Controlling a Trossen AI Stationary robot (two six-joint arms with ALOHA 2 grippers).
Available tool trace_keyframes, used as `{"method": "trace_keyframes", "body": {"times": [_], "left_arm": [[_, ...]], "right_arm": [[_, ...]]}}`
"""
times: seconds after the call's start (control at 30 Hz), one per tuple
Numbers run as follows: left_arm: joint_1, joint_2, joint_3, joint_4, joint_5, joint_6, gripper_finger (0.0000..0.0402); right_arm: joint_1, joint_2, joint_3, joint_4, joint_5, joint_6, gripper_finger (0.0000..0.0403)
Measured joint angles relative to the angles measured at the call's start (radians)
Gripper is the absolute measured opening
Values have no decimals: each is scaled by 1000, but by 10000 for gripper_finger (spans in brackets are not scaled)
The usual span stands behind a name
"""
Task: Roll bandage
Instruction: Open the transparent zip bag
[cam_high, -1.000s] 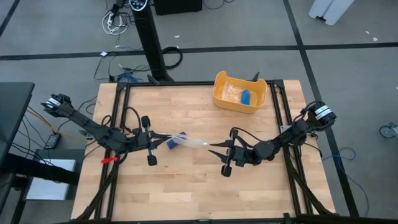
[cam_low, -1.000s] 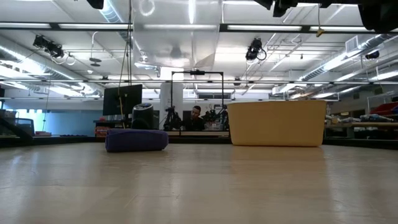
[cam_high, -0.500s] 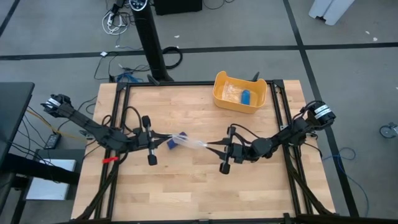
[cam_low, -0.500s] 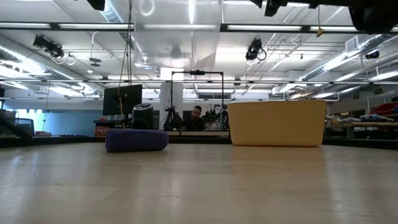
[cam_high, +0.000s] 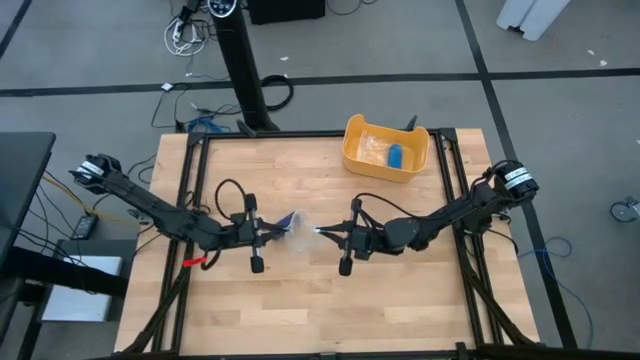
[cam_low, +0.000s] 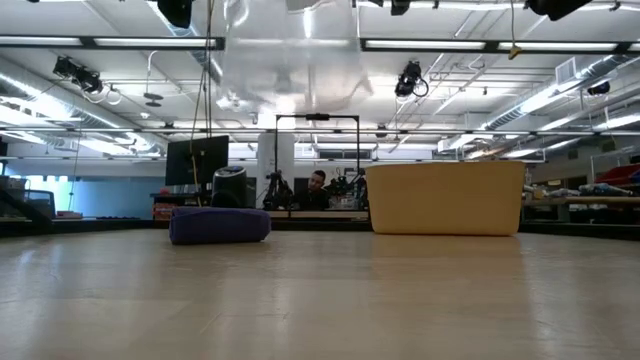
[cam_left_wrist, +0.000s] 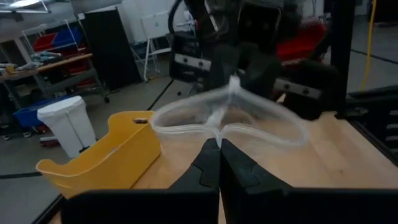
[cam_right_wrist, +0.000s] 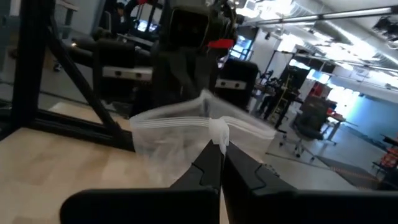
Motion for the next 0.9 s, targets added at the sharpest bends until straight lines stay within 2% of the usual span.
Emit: {"method": "trace_keyframes", "body": {"times": [0.47,0.9], "left_arm": [[58,92,0,164,111,22,1],[104,170,32,224,213,12,1]], "right_arm": [[-60,0,0,-25,-147,79,1],[-81,0,0,-33,-198,103,0]]}}
